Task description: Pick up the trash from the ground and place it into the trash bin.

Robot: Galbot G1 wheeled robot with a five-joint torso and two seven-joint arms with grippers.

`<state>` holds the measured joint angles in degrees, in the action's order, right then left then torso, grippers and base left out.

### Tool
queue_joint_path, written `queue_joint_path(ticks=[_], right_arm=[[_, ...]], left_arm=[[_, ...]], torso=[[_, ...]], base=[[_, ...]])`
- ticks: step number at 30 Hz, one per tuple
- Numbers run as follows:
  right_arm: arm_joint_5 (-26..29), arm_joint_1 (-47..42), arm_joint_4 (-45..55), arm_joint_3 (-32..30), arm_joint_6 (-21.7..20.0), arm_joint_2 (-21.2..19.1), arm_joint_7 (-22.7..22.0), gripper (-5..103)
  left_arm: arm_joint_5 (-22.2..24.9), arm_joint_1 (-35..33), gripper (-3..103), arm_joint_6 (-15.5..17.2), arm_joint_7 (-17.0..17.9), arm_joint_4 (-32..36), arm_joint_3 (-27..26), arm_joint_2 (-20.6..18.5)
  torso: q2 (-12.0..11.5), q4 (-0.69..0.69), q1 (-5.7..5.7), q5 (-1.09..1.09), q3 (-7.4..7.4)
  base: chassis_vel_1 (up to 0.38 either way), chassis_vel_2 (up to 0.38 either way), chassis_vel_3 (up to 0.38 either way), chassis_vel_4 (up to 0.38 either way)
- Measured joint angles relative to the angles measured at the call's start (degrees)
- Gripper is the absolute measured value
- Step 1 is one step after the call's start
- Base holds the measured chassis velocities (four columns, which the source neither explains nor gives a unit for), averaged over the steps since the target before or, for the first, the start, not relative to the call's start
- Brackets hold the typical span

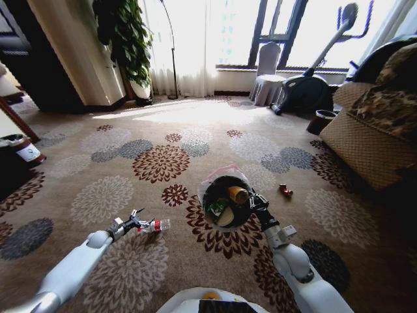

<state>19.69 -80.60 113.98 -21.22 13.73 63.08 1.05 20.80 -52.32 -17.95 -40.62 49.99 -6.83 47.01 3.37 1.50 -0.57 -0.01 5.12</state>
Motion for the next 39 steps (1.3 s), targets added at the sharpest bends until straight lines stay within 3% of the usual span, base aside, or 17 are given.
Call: queue_joint_path(ticks=[3,5,11,14,17,20,23,24,26,30,34,35,37,38,39], right_arm=[[-0.89,-0.77,-0.42,-1.43,0.11,0.59,-0.02,0],[-0.91,-0.92,-0.55,-1.50,0.15,0.62,-0.03,0],[-0.97,-1.35,-1.21,-1.46,0.40,0.16,-0.01,0],[-0.90,-1.35,-1.20,-1.35,0.38,-0.30,-0.01,0],[-0.50,-1.11,-1.10,-1.35,0.16,-0.86,0.01,0],[0.22,-0.90,-1.01,-1.93,0.00,-1.28,-0.01,0],[0.45,-0.87,-1.01,-2.09,-0.04,-1.30,-0.01,0],[0.57,-0.81,-1.01,-2.12,-0.05,-1.21,-0.01,0],[0.58,-0.78,-1.01,-2.11,-0.06,-1.14,-0.01,0],[0.60,-0.41,-1.12,-1.84,-0.10,-0.89,-0.01,0],[1.65,1.51,-2.30,-1.09,-0.10,-1.20,-0.01,0],[1.65,1.51,-2.30,-1.09,-0.10,-1.20,-0.01,0],[2.27,2.69,-2.89,-0.49,-0.23,-1.55,-0.01,0],[2.82,3.82,-3.70,-0.06,-0.21,-1.82,0.01,0],[3.05,4.06,-4.10,-0.28,0.00,-1.85,0.01,0]], left_arm=[[-3.65,3.23,98,-0.22,-4.54,-4.31,1.72,1.19],[-5.03,4.43,96,-0.22,-4.89,-5.70,1.95,1.81],[-5.79,8.12,93,-0.10,0.37,-10.75,4.30,4.99],[-6.73,8.73,92,-0.05,0.79,-12.41,4.45,6.11],[-7.93,9.21,85,-0.03,1.05,-14.21,4.01,7.35],[-8.96,9.01,68,0.06,1.32,-15.23,2.90,8.11],[-8.97,8.72,64,0.07,1.36,-15.24,2.36,8.21],[-8.62,8.29,53,0.02,1.36,-15.02,1.77,8.24],[-8.10,7.92,53,0.02,1.37,-14.63,1.42,8.24],[-2.50,4.75,43,0.51,1.59,-10.18,-1.01,7.86],[9.99,-2.73,34,3.27,4.76,1.24,-5.26,6.58],[9.99,-2.73,34,3.27,4.76,1.24,-5.26,6.58],[16.57,-6.21,28,4.58,7.12,8.26,-6.93,6.07],[23.19,-8.70,28,5.25,9.42,14.59,-7.74,5.58],[26.94,-9.56,28,6.00,11.29,18.47,-7.61,5.25]], torso=[[0.00,0.00,0.00,0.01,0.00],[0.00,-0.02,0.00,0.03,0.01],[0.00,-0.03,-0.02,0.01,0.02],[0.00,-0.02,-0.02,0.01,0.02],[0.00,-0.02,-0.02,0.02,0.02],[0.01,-0.01,-0.02,-0.02,0.02],[0.01,-0.02,-0.02,0.01,0.02],[0.01,-0.03,-0.02,0.03,0.02],[0.01,-0.02,-0.02,0.03,0.02],[0.01,-0.03,-0.02,-0.01,0.02],[0.01,-0.01,-0.02,0.00,0.02],[0.01,-0.01,-0.02,0.00,0.02],[0.01,0.00,-0.02,0.00,0.02],[0.01,0.01,-0.02,0.02,0.02],[0.01,0.04,-0.02,0.03,0.02]], base=[[0.014,-0.025,-0.009,0.015],[0.000,0.000,0.000,0.000],[0.000,0.000,0.000,0.000],[0.000,0.000,0.000,0.000],[0.000,0.000,0.000,0.000],[0.000,0.000,0.000,0.000],[0.000,0.000,0.000,0.000],[0.000,0.000,0.000,0.000],[0.000,0.000,0.000,0.000],[0.000,0.000,0.000,0.000],[0.000,0.000,0.000,0.000],[0.000,0.000,0.000,0.000],[0.000,0.000,0.000,0.000],[0.000,0.000,0.000,0.000],[0.000,0.000,0.000,0.000]])
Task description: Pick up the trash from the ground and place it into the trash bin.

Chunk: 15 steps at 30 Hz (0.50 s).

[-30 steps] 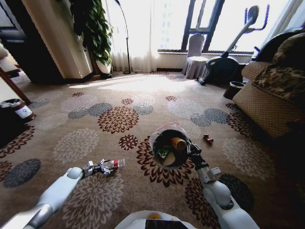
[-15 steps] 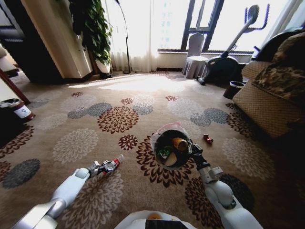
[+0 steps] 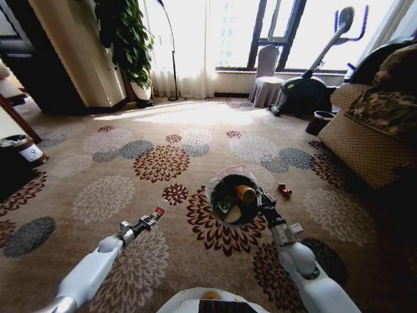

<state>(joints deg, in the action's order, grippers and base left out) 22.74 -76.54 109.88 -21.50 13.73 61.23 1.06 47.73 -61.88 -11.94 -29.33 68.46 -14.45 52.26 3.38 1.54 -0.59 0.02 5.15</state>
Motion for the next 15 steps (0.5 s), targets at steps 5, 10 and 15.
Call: queue_joint_path(ticks=[5,10,15], right_arm=[[0.99,1.80,-3.90,-1.37,3.25,0.89,-0.08,0],[0.80,8.37,-11.32,4.10,7.57,2.44,-0.07,0],[0.58,14.33,-14.99,9.46,10.28,3.30,-0.04,0]], left_arm=[[21.71,-3.07,28,4.94,9.73,19.80,2.41,-0.50],[45.98,-9.42,28,8.36,27.26,44.62,1.40,2.66],[51.52,-13.18,28,9.94,32.90,56.34,1.95,4.51]], torso=[[0.00,-0.14,0.00,-0.05,0.00],[0.00,-0.06,0.00,0.07,0.00],[0.00,-0.02,0.00,-0.03,-0.01]], base=[[0.000,0.000,0.000,0.000],[0.000,0.000,0.000,0.000],[0.000,0.000,0.000,0.000]])
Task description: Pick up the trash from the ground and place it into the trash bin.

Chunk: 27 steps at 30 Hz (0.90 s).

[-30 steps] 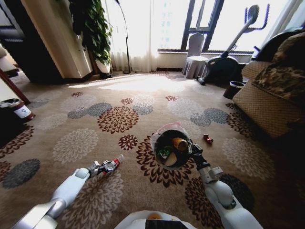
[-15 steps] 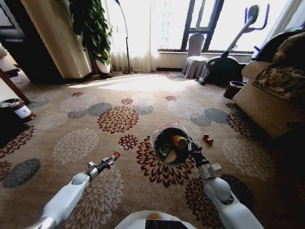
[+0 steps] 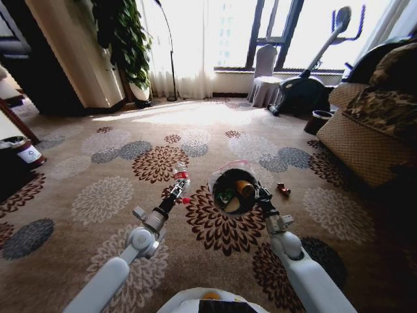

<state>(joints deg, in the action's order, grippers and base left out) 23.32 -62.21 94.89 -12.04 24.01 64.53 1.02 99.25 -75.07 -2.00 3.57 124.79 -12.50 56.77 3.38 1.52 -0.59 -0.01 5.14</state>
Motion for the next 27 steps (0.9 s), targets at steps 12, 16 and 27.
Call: queue_joint_path(ticks=[12,16,27], right_arm=[[-3.59,10.33,-7.46,9.25,4.45,3.80,0.03,0],[-4.45,10.95,-7.42,9.68,4.50,3.64,0.06,0],[-5.69,11.25,-7.43,8.93,4.57,3.30,0.04,0]], left_arm=[[2.81,-4.28,28,2.27,2.86,7.22,7.75,4.88],[4.49,-2.89,28,1.83,3.98,3.34,7.51,9.56],[8.22,3.46,28,-0.18,6.26,-6.67,3.93,17.63]], torso=[[0.00,-0.04,0.00,0.01,0.01],[0.00,-0.03,0.00,0.02,0.01],[0.00,-0.03,0.00,0.02,0.01]], base=[[0.000,0.000,0.000,0.000],[0.000,0.000,0.000,0.000],[0.000,0.000,0.000,0.000]])
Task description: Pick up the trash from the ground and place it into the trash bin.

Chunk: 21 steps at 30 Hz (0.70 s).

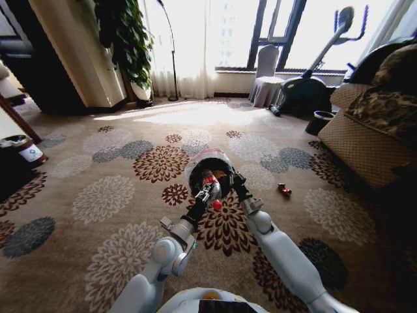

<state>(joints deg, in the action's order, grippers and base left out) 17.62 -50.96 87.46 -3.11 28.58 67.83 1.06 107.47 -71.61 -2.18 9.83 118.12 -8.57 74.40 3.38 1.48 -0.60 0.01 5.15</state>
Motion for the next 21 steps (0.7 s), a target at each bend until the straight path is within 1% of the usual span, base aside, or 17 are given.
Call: queue_joint_path(ticks=[2,3,6,7,8,12,13,14,17,21], right_arm=[[0.00,-0.10,0.00,-0.14,0.08,-0.01,0.00,0],[0.02,-0.43,0.05,-0.23,0.40,-0.13,-0.02,0],[0.00,-0.99,0.57,-0.33,0.51,0.07,-0.02,0],[0.00,-0.99,0.57,-0.33,0.51,0.07,-0.02,0],[-0.05,-1.56,1.01,-0.53,0.66,0.20,-0.02,0],[-0.09,-3.19,2.33,-0.77,1.20,0.00,-0.05,0],[-0.09,-3.19,2.33,-0.77,1.20,0.00,-0.05,0],[-0.14,-3.90,3.10,-1.11,1.31,-0.22,-0.02,0],[-0.14,-4.79,4.05,-1.77,1.36,-0.68,-0.06,0],[-0.14,-6.04,4.91,-3.00,1.38,-1.26,-0.02,0]], left_arm=[[0.27,0.45,28,-0.17,0.16,-0.88,-0.44,0.41],[0.83,1.83,28,-0.37,1.06,-3.26,-0.97,1.05],[0.48,3.38,28,-1.06,3.58,-4.88,-1.37,2.67],[0.48,3.38,28,-1.06,3.58,-4.88,-1.37,2.67],[0.19,4.31,28,-1.18,4.61,-5.71,-1.48,3.75],[-0.39,7.47,28,-1.24,5.25,-8.22,-1.74,5.83],[-0.39,7.47,28,-1.24,5.25,-8.22,-1.74,5.83],[-0.40,9.28,28,-1.46,6.63,-9.44,-1.89,6.79],[-0.34,10.66,28,-1.52,7.84,-10.01,-1.33,6.99],[-0.52,10.05,26,-1.25,7.87,-9.14,0.00,6.57]], torso=[[0.00,0.00,0.00,0.00,0.00],[0.00,-0.01,0.00,-0.01,0.00],[0.00,0.00,0.00,-0.01,0.00],[0.00,0.00,0.00,-0.01,0.00],[0.00,0.00,0.00,-0.01,0.00],[0.00,-0.01,0.00,0.00,0.00],[0.00,-0.01,0.00,0.00,0.00],[0.00,-0.01,0.00,-0.02,0.00],[0.00,-0.02,0.00,0.00,0.00],[0.00,-0.02,0.00,0.00,0.00]], base=[[0.000,0.000,0.000,0.000],[0.000,0.000,0.000,0.000],[0.000,0.000,0.000,0.000],[0.000,0.000,0.000,0.000],[0.000,0.000,0.000,0.000],[0.000,0.000,0.000,0.000],[0.000,0.000,0.000,0.000],[0.000,0.000,0.000,0.000],[0.000,0.000,0.000,0.000],[0.000,0.000,0.000,0.000]])
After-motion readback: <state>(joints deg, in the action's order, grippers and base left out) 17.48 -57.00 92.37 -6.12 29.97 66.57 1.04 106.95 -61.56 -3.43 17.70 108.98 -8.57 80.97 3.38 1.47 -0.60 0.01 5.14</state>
